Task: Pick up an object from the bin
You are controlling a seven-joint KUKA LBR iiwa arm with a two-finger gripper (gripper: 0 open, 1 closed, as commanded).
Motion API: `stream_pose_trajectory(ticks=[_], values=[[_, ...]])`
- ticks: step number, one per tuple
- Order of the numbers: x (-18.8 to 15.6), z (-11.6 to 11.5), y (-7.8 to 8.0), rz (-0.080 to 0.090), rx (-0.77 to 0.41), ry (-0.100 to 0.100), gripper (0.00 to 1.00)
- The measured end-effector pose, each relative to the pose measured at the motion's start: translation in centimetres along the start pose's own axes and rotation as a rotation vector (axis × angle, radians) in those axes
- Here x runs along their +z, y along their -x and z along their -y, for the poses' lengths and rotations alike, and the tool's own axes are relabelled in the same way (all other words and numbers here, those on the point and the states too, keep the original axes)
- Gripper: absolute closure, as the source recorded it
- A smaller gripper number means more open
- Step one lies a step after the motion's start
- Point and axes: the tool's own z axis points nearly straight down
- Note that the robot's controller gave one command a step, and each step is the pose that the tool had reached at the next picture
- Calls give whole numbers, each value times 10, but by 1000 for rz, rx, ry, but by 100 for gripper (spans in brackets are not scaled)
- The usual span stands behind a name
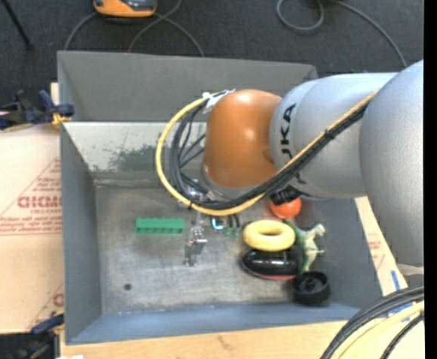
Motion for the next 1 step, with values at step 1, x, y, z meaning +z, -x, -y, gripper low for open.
stream_pose_trajectory(ticks=[1], values=[[-5, 1, 2, 8, 3, 1, 0]])
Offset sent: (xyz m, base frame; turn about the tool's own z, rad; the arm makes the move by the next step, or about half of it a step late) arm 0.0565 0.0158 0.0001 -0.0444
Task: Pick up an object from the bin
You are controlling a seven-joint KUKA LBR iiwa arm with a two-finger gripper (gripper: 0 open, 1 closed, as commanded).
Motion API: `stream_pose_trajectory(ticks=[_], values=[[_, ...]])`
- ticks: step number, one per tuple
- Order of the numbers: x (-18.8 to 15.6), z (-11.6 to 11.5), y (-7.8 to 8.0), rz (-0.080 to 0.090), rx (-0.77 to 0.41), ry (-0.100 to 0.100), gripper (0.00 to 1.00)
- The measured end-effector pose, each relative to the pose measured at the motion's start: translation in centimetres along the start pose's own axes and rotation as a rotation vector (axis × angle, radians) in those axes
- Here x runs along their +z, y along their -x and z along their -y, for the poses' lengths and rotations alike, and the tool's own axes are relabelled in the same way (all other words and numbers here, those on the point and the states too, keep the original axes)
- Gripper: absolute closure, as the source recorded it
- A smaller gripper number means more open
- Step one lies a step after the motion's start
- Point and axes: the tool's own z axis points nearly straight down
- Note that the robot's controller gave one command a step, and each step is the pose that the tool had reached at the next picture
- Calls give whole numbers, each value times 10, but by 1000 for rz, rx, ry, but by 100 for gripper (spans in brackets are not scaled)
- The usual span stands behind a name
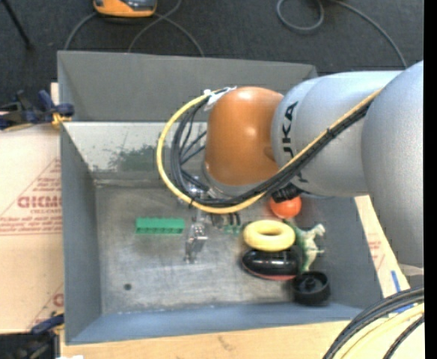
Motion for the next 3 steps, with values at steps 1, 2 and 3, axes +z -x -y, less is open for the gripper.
stream_pose_trajectory(ticks=[1, 2, 3], values=[[3, -13, 52, 2, -42, -1, 0], [4, -17, 79, 4, -19, 1, 0], [15, -19, 54, 1, -67, -2, 0]])
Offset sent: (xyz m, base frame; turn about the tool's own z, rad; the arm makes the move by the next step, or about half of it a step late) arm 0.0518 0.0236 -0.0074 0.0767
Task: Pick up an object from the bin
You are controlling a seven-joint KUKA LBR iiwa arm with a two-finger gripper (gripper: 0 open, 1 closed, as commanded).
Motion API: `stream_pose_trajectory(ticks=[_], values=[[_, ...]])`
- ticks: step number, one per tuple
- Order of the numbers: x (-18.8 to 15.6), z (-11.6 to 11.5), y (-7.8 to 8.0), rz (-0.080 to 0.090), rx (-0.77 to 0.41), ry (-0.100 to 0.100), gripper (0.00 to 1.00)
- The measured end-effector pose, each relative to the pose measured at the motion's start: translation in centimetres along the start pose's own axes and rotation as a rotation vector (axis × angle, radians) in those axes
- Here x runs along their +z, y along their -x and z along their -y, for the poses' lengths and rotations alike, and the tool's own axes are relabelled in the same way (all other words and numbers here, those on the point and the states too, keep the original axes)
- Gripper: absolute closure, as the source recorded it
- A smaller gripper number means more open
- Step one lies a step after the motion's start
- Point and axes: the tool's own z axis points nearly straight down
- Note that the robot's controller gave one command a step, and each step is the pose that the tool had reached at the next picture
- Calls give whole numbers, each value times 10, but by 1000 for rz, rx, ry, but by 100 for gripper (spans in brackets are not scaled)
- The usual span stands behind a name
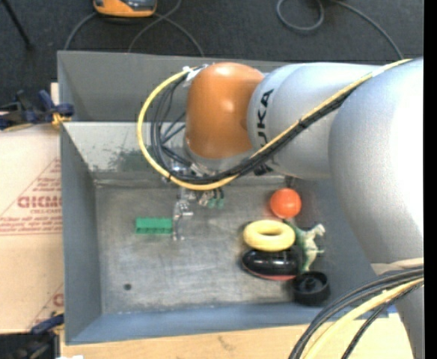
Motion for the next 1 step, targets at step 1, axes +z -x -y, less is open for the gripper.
stream_pose_trajectory(ticks=[1], values=[[67, -1, 2, 4, 60, 3, 0]])
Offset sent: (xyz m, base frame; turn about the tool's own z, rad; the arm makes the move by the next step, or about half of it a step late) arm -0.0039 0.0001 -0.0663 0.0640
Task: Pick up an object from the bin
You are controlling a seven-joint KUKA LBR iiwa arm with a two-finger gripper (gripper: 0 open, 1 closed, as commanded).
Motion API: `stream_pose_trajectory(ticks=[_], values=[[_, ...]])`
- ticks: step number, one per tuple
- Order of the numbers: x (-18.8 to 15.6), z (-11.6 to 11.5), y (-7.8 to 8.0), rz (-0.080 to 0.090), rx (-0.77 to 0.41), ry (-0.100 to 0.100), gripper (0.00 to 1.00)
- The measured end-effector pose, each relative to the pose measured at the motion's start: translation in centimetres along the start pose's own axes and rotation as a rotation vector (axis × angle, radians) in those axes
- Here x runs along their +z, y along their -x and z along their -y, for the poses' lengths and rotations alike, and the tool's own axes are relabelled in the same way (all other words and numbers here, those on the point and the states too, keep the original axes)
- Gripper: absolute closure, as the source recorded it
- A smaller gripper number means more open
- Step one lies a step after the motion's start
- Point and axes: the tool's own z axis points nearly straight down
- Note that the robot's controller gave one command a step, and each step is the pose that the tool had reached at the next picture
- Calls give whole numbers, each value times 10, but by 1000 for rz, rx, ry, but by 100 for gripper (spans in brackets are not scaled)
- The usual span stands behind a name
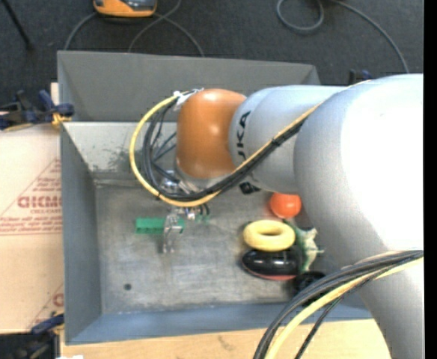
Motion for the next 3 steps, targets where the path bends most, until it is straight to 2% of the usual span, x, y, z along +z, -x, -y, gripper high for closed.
stream_pose_trajectory(ticks=[1, 3], values=[[-7, 0, -2, 2, 4, 1, 100], [-9, 1, -3, 0, 4, 0, 100]])
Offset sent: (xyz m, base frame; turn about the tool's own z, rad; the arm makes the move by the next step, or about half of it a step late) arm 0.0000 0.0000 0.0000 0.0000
